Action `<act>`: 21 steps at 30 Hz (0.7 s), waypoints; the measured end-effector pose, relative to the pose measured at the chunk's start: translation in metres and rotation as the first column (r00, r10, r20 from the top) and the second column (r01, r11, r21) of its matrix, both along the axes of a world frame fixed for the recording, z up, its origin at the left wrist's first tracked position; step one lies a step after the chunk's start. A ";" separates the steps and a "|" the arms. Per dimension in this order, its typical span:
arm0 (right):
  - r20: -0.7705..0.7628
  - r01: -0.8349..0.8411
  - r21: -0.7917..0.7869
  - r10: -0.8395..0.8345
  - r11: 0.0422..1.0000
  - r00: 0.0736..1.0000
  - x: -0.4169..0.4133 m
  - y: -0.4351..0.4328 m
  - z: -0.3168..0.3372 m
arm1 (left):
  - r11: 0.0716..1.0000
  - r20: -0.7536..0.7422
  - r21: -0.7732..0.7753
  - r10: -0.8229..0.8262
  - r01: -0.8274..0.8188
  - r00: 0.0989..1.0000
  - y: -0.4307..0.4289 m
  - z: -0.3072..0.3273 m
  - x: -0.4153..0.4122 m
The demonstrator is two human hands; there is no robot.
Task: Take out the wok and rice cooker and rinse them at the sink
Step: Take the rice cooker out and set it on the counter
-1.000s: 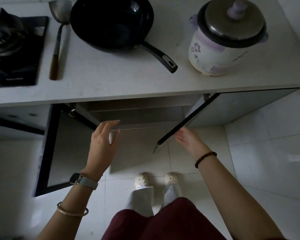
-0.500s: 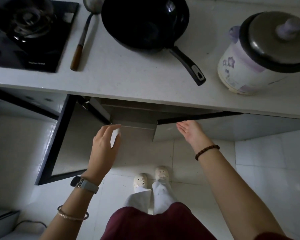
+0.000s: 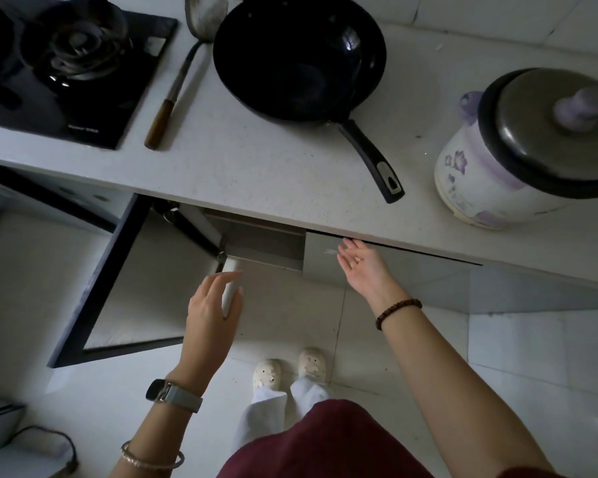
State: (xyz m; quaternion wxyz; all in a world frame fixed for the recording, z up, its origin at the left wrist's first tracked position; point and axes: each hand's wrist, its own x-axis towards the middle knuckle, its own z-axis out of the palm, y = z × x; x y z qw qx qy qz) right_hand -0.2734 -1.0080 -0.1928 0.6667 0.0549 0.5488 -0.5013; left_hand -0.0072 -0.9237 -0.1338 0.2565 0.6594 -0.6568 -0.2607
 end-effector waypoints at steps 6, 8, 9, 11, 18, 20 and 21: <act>-0.068 -0.181 0.046 0.184 0.982 0.981 -0.005 0.004 0.003 | 0.998 -0.010 -0.003 0.056 -0.056 0.998 0.005 0.000 0.003; -0.113 -0.271 0.068 0.277 0.960 0.954 -0.007 0.009 0.004 | 0.997 -0.005 0.000 0.075 -0.075 0.997 0.007 0.002 0.005; -0.143 -0.321 0.072 0.328 0.944 0.934 -0.008 0.011 0.005 | 0.997 -0.007 -0.003 0.078 -0.078 0.997 0.008 0.003 0.007; -0.229 -0.426 0.079 0.432 0.901 0.872 -0.007 0.017 0.010 | 0.996 -0.013 -0.009 0.087 -0.087 0.996 0.009 0.006 0.010; -0.862 -0.703 0.045 0.383 0.710 0.333 0.021 0.039 0.061 | 0.984 -0.003 -0.077 0.160 -0.159 0.987 0.010 0.011 0.030; -0.966 -0.761 -0.009 0.191 0.648 0.174 0.033 0.044 0.075 | 0.978 0.000 -0.116 0.174 -0.172 0.985 0.014 0.012 0.042; -0.987 -0.785 -0.020 0.113 0.619 0.114 0.040 0.045 0.080 | 0.976 0.003 -0.130 0.177 -0.175 0.984 0.015 0.012 0.049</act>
